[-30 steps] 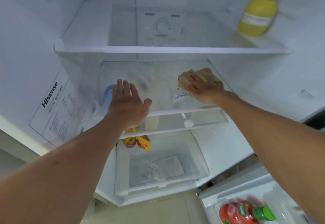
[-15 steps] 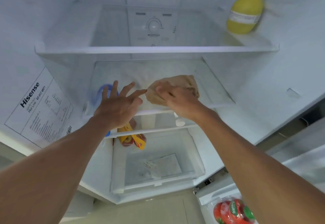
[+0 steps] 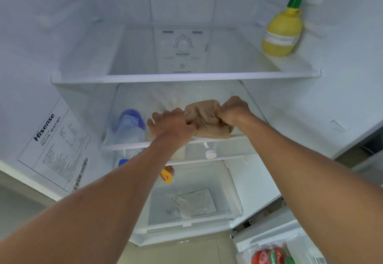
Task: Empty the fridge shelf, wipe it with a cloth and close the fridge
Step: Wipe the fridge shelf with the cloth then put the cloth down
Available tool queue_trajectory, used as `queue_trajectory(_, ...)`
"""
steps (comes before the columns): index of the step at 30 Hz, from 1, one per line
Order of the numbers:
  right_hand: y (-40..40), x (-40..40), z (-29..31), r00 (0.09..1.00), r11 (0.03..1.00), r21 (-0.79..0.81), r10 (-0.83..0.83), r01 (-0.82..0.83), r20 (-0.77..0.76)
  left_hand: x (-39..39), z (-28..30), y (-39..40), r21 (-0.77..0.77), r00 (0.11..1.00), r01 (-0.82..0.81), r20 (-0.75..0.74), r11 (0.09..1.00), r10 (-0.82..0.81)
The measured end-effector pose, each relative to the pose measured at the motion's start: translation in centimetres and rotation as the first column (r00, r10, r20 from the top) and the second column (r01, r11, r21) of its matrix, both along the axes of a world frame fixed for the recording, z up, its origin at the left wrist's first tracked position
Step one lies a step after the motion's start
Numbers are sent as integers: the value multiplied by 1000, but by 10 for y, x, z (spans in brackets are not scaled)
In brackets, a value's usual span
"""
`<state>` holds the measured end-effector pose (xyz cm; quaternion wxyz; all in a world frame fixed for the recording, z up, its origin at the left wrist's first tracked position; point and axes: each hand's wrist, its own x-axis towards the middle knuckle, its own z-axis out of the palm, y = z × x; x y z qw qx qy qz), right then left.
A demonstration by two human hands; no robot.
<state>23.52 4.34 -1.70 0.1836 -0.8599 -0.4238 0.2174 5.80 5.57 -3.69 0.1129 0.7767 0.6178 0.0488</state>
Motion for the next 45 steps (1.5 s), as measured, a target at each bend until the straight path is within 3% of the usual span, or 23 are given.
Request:
queue_trajectory(3, -8, -6, 0, 996, 996, 65, 71, -68, -52, -3, 7, -7, -35, 998, 32, 60, 999, -30)
queue_trajectory(5, -16, -9, 5, 987, 986, 151, 87, -66, -137, -10, 9, -10, -123, 966, 44, 260, 991, -10)
queue_trajectory(8, -30, -14, 15, 938, 951, 307, 87, 22, -335, -25, 20, -22, -220, 818, 59, 569, 974, 79)
queue_trajectory(11, -55, -25, 27, 863, 923, 379, 131, 74, -488, -48, 32, -40, -317, 689, 48, 697, 947, 198)
queue_trajectory(14, -90, -46, 44, 821, 907, 417, 188, 66, -540, -78, 43, -61, -384, 545, 44, 783, 922, 300)
queue_trajectory(19, -156, -88, 84, 762, 892, 449, 261, 44, -593, -130, 80, -110, -386, 467, 74, 828, 920, 310)
queue_trajectory(25, -250, -175, 159, 761, 833, 553, 349, 15, -547, -215, 148, -194, -388, 476, 143, 834, 910, 281)
queue_trajectory(29, -296, -243, 209, 787, 796, 592, 443, -125, -430, -290, 188, -251, -318, 521, 146, 830, 937, 200)
queue_trajectory(34, -329, -346, 256, 778, 791, 580, 486, -198, -398, -409, 244, -303, -272, 425, 238, 893, 932, 152)
queue_trajectory(38, -329, -431, 277, 719, 752, 610, 566, -250, -403, -505, 267, -326, -208, 471, 153, 875, 966, 114)
queue_trajectory(43, -306, -533, 293, 633, 726, 616, 638, -304, -439, -609, 277, -328, -201, 391, -51, 897, 978, 205)
queue_trajectory(45, -290, -569, 294, 610, 713, 623, 659, -321, -440, -641, 277, -324, -188, 401, -105, 891, 977, 214)
